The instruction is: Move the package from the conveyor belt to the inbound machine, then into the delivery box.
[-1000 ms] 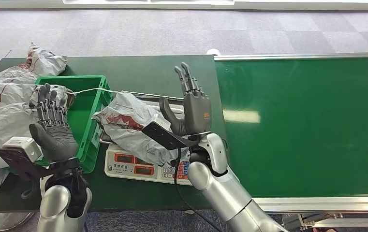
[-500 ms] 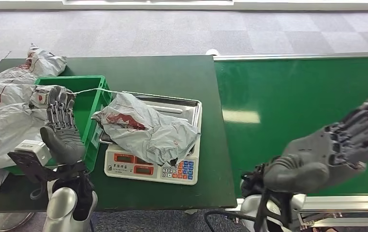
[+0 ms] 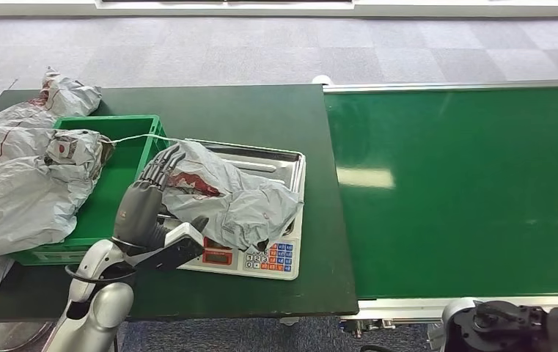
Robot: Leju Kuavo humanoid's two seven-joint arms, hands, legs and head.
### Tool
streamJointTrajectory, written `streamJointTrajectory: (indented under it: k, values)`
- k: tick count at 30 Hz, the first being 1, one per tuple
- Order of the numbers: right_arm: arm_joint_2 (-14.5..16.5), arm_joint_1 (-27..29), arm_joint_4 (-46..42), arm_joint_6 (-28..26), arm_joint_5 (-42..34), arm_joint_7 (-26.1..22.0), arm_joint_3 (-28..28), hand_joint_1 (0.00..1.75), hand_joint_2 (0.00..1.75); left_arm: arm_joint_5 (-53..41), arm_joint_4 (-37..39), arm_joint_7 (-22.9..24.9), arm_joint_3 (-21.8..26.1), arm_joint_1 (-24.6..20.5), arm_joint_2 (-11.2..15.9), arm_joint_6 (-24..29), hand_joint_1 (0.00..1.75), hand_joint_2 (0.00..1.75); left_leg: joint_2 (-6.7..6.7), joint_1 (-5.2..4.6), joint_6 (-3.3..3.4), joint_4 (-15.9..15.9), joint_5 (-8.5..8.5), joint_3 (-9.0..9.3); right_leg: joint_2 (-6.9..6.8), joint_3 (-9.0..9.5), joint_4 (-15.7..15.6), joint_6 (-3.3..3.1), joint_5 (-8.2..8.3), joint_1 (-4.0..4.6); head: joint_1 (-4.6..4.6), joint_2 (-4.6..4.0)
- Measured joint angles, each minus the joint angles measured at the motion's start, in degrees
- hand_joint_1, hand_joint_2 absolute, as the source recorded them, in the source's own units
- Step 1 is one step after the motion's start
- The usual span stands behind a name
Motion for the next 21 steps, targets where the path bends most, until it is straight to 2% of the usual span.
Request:
streamJointTrajectory:
  k: [3,7,10,15,21]
  values:
    - [-0.1,0.5,0.7,0.1,-1.7,-0.1,-0.8,0.0,0.0,-4.0,3.7,-0.9,-2.8,-2.2,5.2,-2.1,0.0,1.75,0.09,0.02,-0.05,0.0,0.04,0.03,0.08,-0.02,0.0,-0.08,0.05,0.02,-0.01,0.0]
    - [-0.5,0.9,2.3,0.1,-2.9,-0.1,-1.0,0.0,0.0,-10.3,7.1,-3.7,-8.7,-4.4,13.0,-6.4,0.0,1.75,0.11,0.05,-0.09,0.0,0.07,0.03,0.13,-0.04,0.0,-0.09,0.06,0.05,-0.01,0.0]
    - [-1.1,1.5,3.5,0.1,-4.1,-0.1,-1.2,0.0,0.0,-11.7,8.9,-5.2,-12.6,-5.6,18.1,-8.6,0.0,1.75,0.13,0.05,-0.09,0.0,0.06,0.01,0.18,-0.07,0.0,-0.1,0.05,0.05,-0.02,0.0]
    - [-1.6,1.8,5.4,0.1,-5.6,-0.1,-1.3,0.0,0.0,-11.7,10.1,-5.9,-17.6,-7.5,23.5,-10.7,0.0,1.75,0.13,0.05,-0.09,0.0,0.06,-0.01,0.16,-0.06,0.0,-0.12,0.04,0.04,-0.01,0.0]
    - [-1.8,2.1,7.0,0.1,-6.0,-0.1,-1.3,0.0,0.0,-11.6,10.8,-6.1,-21.6,-9.2,26.9,-11.1,0.0,1.75,0.11,0.05,-0.09,0.0,0.06,0.02,0.13,-0.02,0.0,-0.12,0.04,0.04,-0.01,0.0]
